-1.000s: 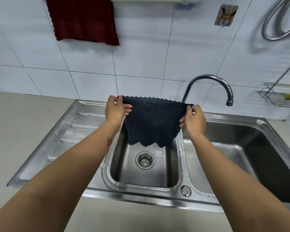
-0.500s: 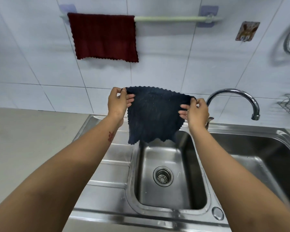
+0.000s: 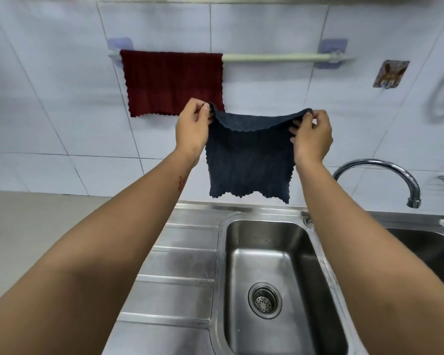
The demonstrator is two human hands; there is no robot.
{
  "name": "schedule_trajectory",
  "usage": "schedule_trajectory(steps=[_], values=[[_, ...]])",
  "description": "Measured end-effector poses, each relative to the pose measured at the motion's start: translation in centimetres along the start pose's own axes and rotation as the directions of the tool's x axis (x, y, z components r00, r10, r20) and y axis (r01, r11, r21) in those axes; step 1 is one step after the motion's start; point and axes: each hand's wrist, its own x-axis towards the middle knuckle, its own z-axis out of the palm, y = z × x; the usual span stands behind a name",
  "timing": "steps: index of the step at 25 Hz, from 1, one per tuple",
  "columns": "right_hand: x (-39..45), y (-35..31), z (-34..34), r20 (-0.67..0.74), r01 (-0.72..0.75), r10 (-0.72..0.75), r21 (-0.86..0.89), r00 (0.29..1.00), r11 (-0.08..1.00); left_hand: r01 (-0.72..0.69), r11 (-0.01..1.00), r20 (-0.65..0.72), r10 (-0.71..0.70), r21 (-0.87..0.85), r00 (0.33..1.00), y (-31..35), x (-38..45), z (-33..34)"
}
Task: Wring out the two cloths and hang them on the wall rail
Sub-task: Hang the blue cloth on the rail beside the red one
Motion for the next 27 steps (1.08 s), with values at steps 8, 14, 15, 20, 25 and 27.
schedule_trajectory(steps=[8,14,15,20,25,27], values=[[6.2,-7.6,2.3,-0.033,0.333,-0.342,-0.155,0.939,0.930,-0.306,0.915,0.001,0.316,0.263,0.949,6.8,8.8,2.2],[11.2,-9.7,4.2,0.086,0.567,-0.577,-0.346,0.813,0.748,-0.436,0.782,0.058,0.462,0.446,0.885,9.2,13.3,4.5],[11.9,-9.1,4.6,0.137,0.594,-0.592,-0.380,0.794,0.709,-0.437,0.770,0.080,0.455,0.465,0.887,8.8,13.9,4.6],[14.0,-4.4,5.8,0.331,0.739,-0.715,-0.556,0.616,0.380,-0.502,0.607,0.216,0.483,0.616,0.849,4.6,14.3,4.7],[14.0,-4.0,5.5,0.305,0.692,-0.710,-0.634,0.635,0.346,-0.572,0.286,0.344,0.570,0.768,0.747,2.6,14.8,5.2],[14.2,-4.4,5.6,0.322,0.675,-0.698,-0.668,0.640,0.312,-0.558,0.174,0.398,0.534,0.812,0.746,3.0,14.8,5.6]])
